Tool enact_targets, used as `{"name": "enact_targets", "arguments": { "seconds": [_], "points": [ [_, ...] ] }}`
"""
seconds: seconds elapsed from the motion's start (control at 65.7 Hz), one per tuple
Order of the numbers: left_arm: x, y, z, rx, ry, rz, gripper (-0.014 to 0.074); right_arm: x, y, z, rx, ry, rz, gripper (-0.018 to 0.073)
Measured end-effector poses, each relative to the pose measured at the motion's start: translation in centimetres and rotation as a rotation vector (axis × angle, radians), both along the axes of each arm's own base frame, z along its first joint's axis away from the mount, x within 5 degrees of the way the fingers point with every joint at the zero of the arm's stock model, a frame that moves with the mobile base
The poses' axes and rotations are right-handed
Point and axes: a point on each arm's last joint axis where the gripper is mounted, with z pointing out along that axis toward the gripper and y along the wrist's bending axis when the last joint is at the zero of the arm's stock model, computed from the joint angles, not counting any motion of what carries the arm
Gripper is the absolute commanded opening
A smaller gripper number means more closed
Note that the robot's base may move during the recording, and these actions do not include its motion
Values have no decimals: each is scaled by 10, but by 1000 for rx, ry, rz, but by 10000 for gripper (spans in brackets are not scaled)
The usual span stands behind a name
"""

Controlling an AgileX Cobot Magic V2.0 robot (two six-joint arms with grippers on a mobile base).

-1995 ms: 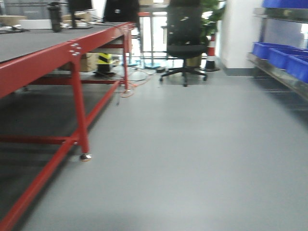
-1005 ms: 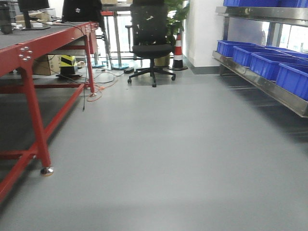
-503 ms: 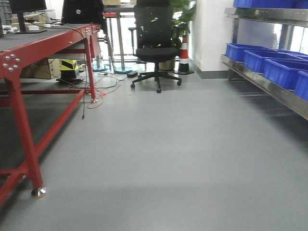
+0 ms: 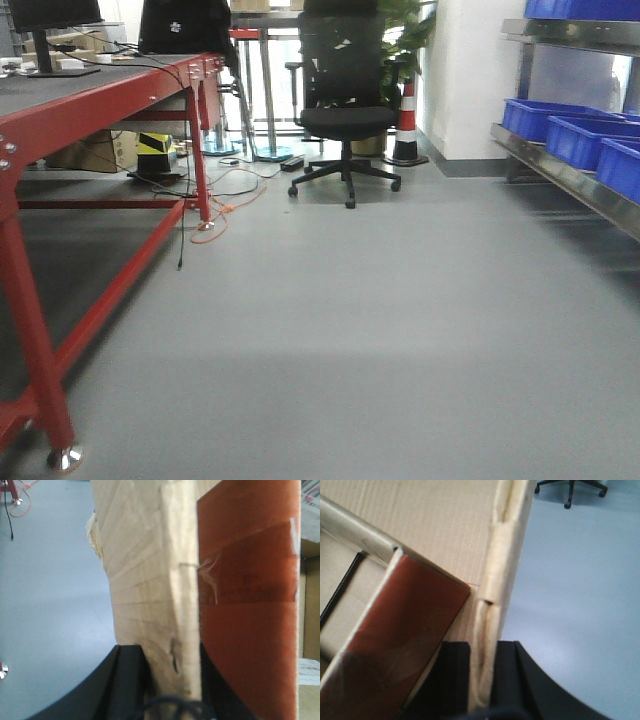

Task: Stack two boxes on right shelf middle
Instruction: 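Drive the base away from the table carrying the boxes, then turn the base toward the steel shelf rack of blue bins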

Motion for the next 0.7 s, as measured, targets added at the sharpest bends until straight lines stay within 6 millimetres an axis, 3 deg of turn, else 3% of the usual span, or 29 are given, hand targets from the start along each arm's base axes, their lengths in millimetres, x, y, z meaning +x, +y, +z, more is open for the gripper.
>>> {"name": "enact_targets", "arguments": {
  "seconds": [0.701],
  "points": [
    [0,1,0,10,-3,8,-111,0,0,0,1,-2,-1,-151]
  ]
}}
